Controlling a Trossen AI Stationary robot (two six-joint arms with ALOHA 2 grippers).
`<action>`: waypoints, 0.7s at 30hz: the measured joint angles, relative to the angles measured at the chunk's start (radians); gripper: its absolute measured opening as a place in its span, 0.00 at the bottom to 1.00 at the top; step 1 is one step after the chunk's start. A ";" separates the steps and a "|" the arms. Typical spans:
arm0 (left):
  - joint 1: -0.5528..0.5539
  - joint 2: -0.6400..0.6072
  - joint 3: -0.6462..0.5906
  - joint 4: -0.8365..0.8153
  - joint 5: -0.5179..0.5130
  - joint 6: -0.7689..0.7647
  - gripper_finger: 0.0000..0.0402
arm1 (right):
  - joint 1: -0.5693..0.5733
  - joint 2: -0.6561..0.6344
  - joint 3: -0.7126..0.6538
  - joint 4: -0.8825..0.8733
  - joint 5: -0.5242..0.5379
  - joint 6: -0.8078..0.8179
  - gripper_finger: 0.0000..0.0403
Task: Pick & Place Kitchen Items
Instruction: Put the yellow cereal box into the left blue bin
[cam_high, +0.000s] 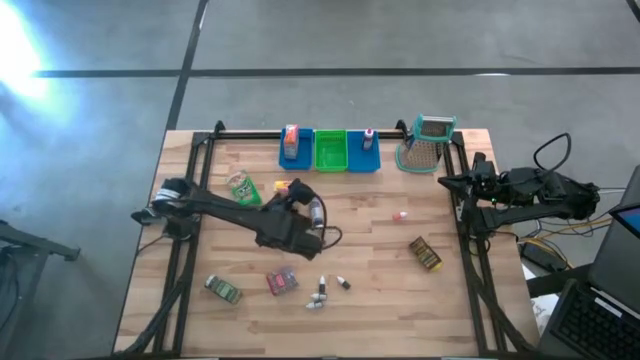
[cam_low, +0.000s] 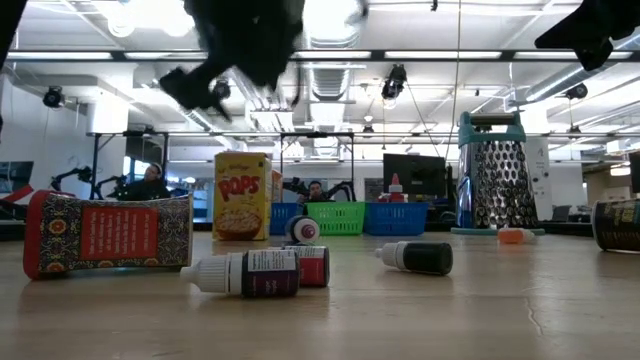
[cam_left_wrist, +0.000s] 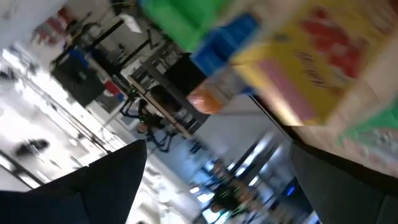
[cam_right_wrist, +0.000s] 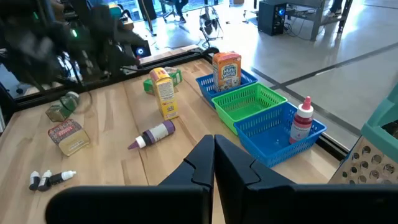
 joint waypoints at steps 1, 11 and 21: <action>0.000 -0.010 0.026 0.000 -0.001 -0.021 0.99 | 0.000 0.000 0.000 0.000 0.000 0.000 0.02; -0.001 -0.074 0.179 0.152 0.002 -0.292 0.99 | 0.000 0.000 0.000 0.000 0.000 0.000 0.02; -0.007 -0.104 0.222 0.174 0.184 -0.425 0.99 | 0.000 0.000 0.000 0.001 0.000 0.000 0.02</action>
